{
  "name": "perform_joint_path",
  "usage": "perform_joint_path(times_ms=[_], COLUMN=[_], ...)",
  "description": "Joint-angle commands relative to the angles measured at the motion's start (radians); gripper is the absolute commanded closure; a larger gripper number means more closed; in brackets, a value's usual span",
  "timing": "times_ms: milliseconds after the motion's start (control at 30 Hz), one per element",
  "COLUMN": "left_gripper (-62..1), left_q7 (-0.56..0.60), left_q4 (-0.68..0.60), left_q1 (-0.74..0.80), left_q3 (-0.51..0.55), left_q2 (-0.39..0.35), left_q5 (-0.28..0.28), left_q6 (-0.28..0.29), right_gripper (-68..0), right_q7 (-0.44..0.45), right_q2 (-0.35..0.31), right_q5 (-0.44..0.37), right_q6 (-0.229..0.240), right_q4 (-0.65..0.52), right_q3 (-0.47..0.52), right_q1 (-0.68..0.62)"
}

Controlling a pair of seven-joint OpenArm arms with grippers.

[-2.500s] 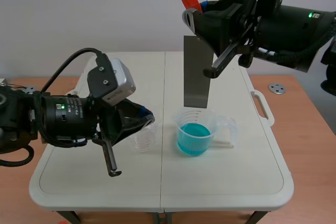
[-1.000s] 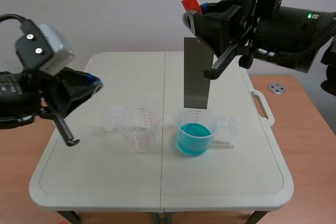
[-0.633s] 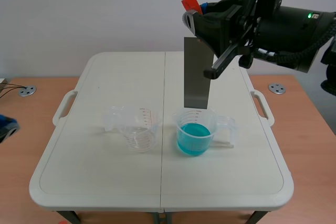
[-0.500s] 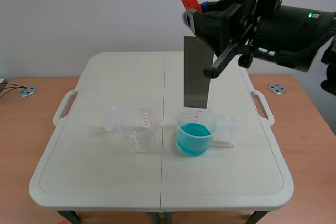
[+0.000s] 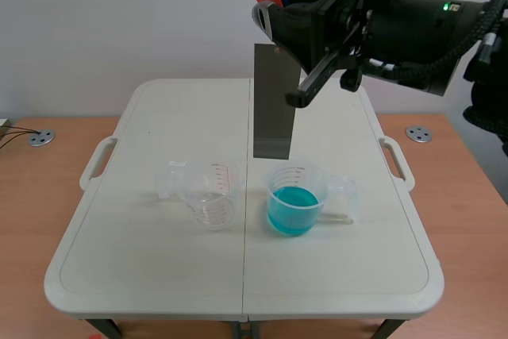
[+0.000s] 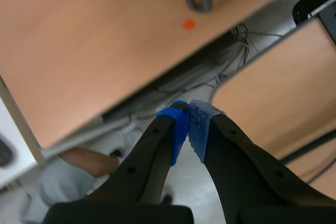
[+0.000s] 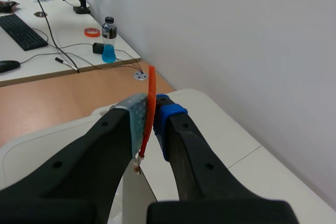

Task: Hold the metal plate by the orange handle, dip it into the blue solution, take it out and point at it, then put the plate back in the beaker on the left.
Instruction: 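Put the plate into the left beaker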

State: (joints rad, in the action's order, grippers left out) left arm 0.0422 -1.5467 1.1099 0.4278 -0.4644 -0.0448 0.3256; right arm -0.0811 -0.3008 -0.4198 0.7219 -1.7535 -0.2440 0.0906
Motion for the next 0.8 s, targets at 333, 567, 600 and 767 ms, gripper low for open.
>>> perform_joint_path(times_ms=[333, 567, 600, 767], left_gripper=[-1.1, -1.1, -1.1, -1.1], left_q7=[0.014, 0.01, 0.01, 0.01], left_q4=[0.17, 0.273, 0.285, 0.337], left_q1=[-0.016, -0.084, -0.093, -0.128], left_q3=[-0.217, -0.35, -0.365, -0.421], left_q2=[0.034, 0.034, 0.034, 0.035], left_q5=[0.02, 0.034, 0.041, 0.065], left_q6=[0.002, 0.002, 0.002, 0.002], right_gripper=[-1.3, -1.3, -1.3, -1.3], right_q7=[-0.055, -0.074, -0.077, -0.098], right_q2=[0.099, 0.161, 0.169, 0.215], right_q5=[-0.01, 0.032, 0.037, 0.061], right_q6=[-0.026, -0.053, -0.053, -0.053], right_q4=[-0.019, -0.018, -0.018, -0.018], right_q3=[-0.078, -0.123, -0.129, -0.154], right_q1=[0.074, 0.079, 0.079, 0.079])
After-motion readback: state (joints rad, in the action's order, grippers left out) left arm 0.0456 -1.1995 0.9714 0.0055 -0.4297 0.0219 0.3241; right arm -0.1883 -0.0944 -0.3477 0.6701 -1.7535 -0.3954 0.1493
